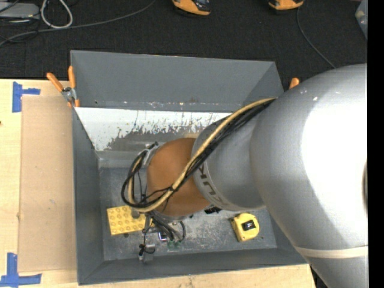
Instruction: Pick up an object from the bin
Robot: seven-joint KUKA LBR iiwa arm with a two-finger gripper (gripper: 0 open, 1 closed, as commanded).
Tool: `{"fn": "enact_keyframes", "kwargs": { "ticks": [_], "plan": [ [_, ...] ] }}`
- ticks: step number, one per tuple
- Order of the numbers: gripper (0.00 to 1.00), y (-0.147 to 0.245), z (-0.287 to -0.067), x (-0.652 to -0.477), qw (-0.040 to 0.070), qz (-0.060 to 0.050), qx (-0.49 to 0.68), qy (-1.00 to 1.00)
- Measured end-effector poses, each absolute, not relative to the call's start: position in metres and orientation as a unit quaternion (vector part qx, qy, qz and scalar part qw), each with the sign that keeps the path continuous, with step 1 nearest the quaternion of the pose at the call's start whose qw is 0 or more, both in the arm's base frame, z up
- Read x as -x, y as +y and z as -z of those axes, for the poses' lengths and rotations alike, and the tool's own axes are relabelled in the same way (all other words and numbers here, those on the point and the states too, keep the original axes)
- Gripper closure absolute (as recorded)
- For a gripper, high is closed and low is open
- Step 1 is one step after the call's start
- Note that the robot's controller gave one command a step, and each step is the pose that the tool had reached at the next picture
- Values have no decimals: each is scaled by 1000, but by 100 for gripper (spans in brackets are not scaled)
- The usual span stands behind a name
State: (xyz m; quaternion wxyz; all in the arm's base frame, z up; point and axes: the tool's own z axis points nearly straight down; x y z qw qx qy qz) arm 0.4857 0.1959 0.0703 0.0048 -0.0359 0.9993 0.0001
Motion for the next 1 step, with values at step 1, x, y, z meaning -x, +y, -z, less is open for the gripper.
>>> {"fn": "enact_keyframes", "kwargs": {
  "ticks": [1],
  "plan": [
    [0,218,-71,-480,7,1,59,998]
  ]
}}
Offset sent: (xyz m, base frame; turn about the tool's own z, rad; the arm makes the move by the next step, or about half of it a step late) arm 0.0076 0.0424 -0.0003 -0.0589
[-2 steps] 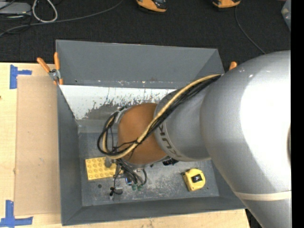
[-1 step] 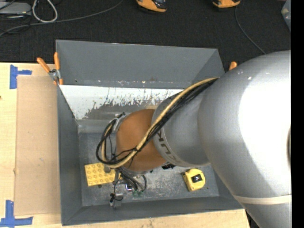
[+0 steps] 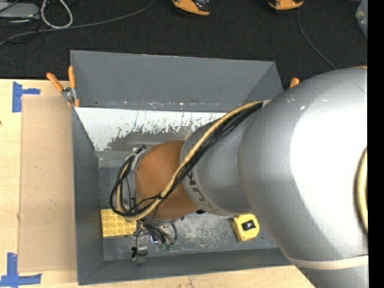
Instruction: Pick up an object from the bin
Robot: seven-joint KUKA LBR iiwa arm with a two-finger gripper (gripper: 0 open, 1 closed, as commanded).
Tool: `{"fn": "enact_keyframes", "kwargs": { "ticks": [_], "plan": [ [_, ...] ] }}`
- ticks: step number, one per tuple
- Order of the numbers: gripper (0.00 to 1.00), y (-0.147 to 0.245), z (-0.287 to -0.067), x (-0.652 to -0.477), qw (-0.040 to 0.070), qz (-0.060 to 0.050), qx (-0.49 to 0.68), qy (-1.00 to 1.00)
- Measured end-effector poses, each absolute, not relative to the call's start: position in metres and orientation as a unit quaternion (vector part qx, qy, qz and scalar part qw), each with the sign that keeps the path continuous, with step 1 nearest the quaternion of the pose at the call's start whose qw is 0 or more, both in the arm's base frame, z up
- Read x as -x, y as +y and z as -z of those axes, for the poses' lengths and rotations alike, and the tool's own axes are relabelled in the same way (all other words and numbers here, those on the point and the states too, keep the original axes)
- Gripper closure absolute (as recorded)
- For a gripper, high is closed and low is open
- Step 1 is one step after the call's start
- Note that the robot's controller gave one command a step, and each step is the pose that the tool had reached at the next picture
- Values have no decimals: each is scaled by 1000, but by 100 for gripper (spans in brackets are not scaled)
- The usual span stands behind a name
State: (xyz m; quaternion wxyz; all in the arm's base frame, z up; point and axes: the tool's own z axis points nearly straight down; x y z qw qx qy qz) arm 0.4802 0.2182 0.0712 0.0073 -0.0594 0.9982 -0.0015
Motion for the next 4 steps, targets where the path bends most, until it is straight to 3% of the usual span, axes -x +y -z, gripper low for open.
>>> {"fn": "enact_keyframes", "kwargs": {
  "ticks": [1,2,3,4],
  "plan": [
    [0,234,-69,-494,5,2,63,998],
    [0,225,-71,-483,8,2,88,996],
    [0,234,-70,-489,6,3,98,995],
    [0,220,-74,-479,13,0,122,992]
  ]
}}
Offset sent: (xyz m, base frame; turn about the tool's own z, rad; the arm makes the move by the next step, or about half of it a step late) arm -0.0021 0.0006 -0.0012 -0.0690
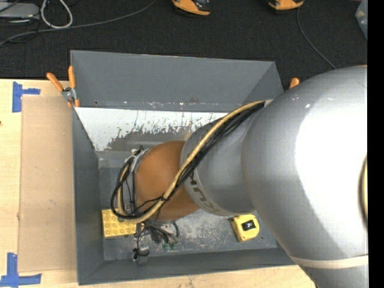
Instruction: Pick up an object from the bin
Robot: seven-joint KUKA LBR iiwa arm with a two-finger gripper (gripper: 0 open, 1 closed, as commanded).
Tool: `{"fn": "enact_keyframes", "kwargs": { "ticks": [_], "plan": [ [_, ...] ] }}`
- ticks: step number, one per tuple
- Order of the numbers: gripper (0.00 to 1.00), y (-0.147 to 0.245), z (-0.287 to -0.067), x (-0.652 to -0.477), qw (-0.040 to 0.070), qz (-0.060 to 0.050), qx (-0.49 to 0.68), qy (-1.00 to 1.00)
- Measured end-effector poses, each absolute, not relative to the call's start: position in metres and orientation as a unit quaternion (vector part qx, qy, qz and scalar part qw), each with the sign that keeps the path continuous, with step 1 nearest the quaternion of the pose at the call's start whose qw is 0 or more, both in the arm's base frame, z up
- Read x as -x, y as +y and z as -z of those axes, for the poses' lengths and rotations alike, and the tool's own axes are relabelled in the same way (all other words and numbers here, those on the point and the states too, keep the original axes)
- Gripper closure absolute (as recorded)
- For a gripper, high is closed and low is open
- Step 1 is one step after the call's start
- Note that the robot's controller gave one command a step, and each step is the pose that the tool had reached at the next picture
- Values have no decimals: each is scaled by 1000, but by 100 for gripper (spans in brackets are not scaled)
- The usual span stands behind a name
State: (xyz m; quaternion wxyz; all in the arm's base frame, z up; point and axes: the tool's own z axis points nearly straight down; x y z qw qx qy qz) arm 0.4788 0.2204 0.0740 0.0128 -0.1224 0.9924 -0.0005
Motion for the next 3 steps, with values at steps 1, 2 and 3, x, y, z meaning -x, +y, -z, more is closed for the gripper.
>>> {"fn": "enact_keyframes", "kwargs": {
  "ticks": [1,2,3],
  "plan": [
    [0,216,-74,-478,13,1,126,992],
    [0,209,-72,-480,18,-1,161,987],
    [0,203,-72,-477,21,-1,166,986]
  ]
}}
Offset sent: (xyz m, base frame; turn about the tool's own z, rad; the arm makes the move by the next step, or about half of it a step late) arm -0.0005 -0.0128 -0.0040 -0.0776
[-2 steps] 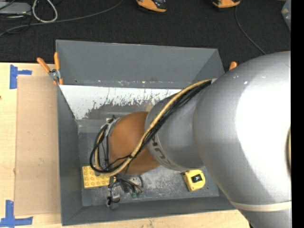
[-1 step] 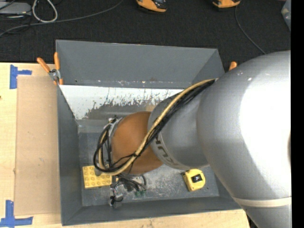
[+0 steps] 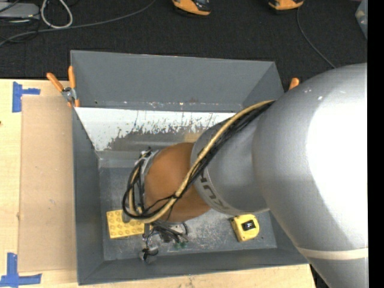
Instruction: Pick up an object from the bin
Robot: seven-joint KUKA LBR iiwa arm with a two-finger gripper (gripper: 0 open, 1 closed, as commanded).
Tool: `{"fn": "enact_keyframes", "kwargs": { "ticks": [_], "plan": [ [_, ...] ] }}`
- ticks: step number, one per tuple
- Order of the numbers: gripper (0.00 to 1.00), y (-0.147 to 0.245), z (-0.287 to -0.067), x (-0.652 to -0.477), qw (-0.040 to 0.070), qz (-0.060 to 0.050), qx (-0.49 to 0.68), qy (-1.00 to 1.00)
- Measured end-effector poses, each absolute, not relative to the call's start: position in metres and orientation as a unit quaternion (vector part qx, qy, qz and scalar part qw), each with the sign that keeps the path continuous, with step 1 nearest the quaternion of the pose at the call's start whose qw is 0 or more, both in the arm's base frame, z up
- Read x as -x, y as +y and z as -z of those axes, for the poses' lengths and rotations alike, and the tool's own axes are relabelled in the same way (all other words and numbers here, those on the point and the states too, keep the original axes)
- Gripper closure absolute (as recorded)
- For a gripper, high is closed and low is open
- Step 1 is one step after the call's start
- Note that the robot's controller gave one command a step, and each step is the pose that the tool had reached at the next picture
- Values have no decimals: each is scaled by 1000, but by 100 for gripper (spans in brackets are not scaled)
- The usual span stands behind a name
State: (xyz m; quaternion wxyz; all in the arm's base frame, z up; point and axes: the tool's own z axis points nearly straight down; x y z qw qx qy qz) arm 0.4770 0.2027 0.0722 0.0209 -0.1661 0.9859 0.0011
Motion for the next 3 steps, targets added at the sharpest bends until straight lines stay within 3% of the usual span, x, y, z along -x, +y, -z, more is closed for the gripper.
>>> {"fn": "enact_keyframes", "kwargs": {
  "ticks": [1,2,3],
  "plan": [
    [0,199,-73,-475,28,-2,213,977],
    [100,186,-82,-483,25,-1,213,977],
    [100,185,-84,-483,23,0,213,977]
  ]
}}
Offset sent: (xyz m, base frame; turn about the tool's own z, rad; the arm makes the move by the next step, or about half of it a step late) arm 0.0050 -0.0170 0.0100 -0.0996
